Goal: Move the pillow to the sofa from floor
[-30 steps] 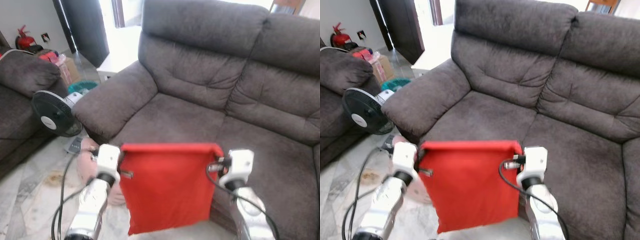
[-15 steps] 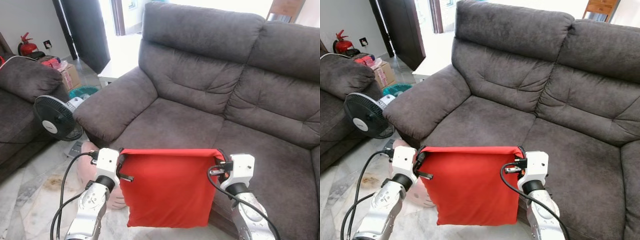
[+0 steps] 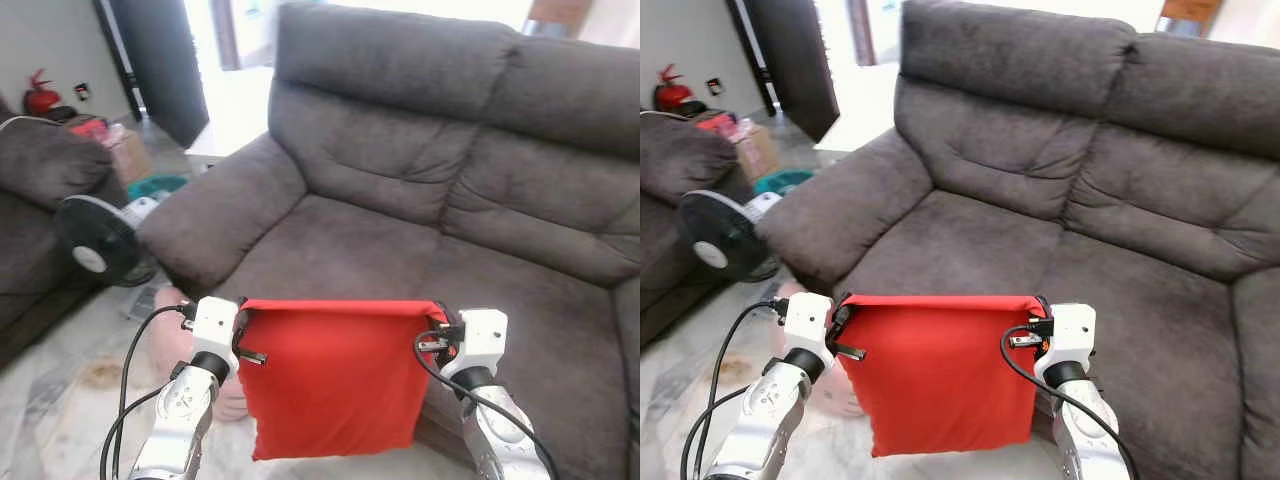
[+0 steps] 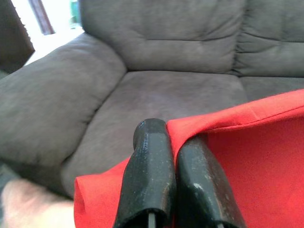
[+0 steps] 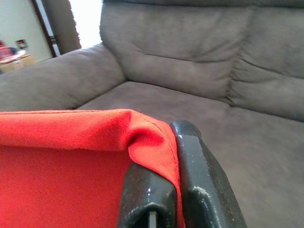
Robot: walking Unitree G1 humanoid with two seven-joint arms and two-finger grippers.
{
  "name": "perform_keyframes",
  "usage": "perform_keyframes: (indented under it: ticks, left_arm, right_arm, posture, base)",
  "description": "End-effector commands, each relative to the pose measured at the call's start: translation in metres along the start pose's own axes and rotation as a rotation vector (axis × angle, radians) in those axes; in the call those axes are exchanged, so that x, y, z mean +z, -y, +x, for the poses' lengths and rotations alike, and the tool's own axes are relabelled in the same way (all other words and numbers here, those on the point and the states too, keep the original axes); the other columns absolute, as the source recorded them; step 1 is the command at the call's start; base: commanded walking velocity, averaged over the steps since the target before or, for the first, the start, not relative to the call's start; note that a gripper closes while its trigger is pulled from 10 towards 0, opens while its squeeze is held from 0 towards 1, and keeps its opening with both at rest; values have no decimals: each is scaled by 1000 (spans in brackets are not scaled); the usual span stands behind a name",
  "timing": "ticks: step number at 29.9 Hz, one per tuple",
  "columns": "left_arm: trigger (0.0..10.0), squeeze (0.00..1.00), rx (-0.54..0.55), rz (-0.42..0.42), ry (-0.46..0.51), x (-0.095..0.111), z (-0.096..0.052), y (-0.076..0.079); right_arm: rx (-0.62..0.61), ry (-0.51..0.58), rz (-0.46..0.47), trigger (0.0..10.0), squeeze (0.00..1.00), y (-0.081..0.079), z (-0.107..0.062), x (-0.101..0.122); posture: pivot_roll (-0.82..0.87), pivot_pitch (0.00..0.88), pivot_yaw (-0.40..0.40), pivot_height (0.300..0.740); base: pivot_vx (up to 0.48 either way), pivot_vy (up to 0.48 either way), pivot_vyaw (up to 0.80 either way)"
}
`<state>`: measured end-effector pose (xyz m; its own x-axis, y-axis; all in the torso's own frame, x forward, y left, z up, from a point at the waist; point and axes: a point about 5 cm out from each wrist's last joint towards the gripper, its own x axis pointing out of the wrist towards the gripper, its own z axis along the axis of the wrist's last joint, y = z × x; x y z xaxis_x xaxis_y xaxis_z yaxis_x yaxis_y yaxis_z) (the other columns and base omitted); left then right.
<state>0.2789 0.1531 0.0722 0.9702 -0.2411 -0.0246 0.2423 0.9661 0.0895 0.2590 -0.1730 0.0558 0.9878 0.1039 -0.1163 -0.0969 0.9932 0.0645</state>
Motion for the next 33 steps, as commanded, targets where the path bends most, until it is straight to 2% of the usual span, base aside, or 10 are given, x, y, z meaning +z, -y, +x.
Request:
perform_keyframes:
  ticks: [1, 6, 9, 23, 27, 33]
  left_arm:
    - [10000, 0, 33, 36, 38, 10, 0, -12]
    - [10000, 0, 20, 76, 38, 10, -1, -11]
    - [10000, 0, 29, 52, 40, 11, -1, -11]
    - [10000, 0, 25, 60, 51, 12, -1, -10]
    - [10000, 0, 25, 60, 53, 13, -1, -10]
    - [10000, 0, 19, 60, 55, 13, -1, -8]
  right_arm:
    - [-96, 89, 3, 10000, 0, 19, 1, 21]
    - [-95, 84, -2, 10000, 0, 18, 2, 20]
    - [-94, 81, -6, 10000, 0, 18, 1, 20]
    - [-101, 72, -12, 10000, 0, 19, 3, 20]
    - [-103, 73, -13, 10000, 0, 19, 3, 20]
    - [-102, 74, -19, 10000, 0, 18, 4, 20]
  posture:
    - [-12, 19, -5, 740]
    - [-11, 21, -7, 740]
    - [-11, 22, -7, 740]
    - [-8, 25, -10, 740]
    - [-8, 26, -10, 740]
    - [-13, 22, -7, 740]
  base:
    - [0, 0, -788]
    - [0, -62, -788]
    - [0, 0, -788]
    - [0, 0, -788]
    - [0, -414, -788]
    - [0, 0, -788]
